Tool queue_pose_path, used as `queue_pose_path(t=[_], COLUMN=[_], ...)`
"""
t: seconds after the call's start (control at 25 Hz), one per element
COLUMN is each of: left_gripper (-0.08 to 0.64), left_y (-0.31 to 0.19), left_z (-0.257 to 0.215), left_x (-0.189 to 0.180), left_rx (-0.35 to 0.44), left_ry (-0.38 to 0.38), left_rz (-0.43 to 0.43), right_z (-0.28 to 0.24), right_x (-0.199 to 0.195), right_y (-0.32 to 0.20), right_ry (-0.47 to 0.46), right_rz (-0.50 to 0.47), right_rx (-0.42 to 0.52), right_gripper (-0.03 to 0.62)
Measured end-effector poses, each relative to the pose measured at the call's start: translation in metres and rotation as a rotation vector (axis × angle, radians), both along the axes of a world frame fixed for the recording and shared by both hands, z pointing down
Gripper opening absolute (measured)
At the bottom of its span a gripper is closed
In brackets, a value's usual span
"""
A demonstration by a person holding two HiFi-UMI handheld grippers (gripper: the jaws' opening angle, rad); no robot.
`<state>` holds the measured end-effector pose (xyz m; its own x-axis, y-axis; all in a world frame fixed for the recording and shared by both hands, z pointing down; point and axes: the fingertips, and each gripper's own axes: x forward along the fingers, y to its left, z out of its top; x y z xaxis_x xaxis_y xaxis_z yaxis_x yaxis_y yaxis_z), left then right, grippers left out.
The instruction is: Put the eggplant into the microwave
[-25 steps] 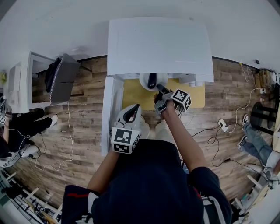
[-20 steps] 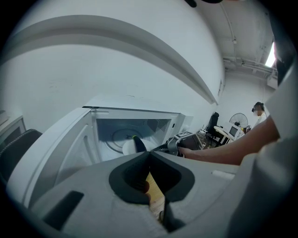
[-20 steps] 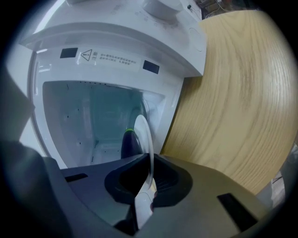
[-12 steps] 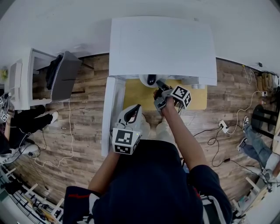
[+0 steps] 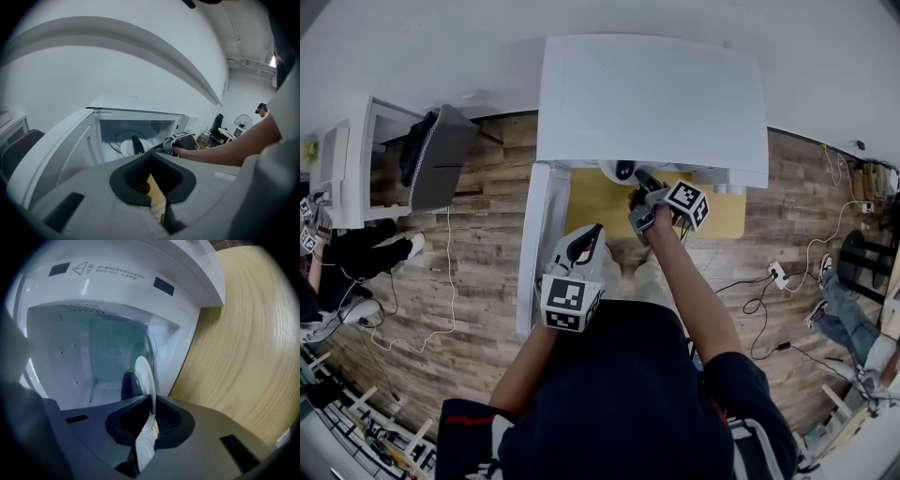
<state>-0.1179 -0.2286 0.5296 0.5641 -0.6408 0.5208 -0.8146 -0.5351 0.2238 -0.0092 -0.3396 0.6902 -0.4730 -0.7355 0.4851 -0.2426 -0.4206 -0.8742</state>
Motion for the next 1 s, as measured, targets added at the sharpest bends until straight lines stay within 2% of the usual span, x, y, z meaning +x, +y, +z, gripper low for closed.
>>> queue_pose_path(t=[0.68,0.84,1.0], left_gripper=[0.014,0.014,0.014], left_y=[0.005,0.007,0.009], left_z=[0.003,0.002,0.002], left_x=[-0.006,-0.006,-0.006], left_rx=[-0.017,-0.016,-0.015], left_ry=[-0.004,0.004,0.004], left_rz=[-0.036,-0.043,-0.047], right_z=[-0.002,0.000,-0.006], right_x=[-0.005,-0.002,0.000], right_y=[-0.007,-0.003,0.004], right_ry=[0.022,0.018,0.038], right_rz=[-0.037,-0.030,-0.055], right_rx=[0.030,0.035,0.059], right_gripper=[0.025,0.064,0.067])
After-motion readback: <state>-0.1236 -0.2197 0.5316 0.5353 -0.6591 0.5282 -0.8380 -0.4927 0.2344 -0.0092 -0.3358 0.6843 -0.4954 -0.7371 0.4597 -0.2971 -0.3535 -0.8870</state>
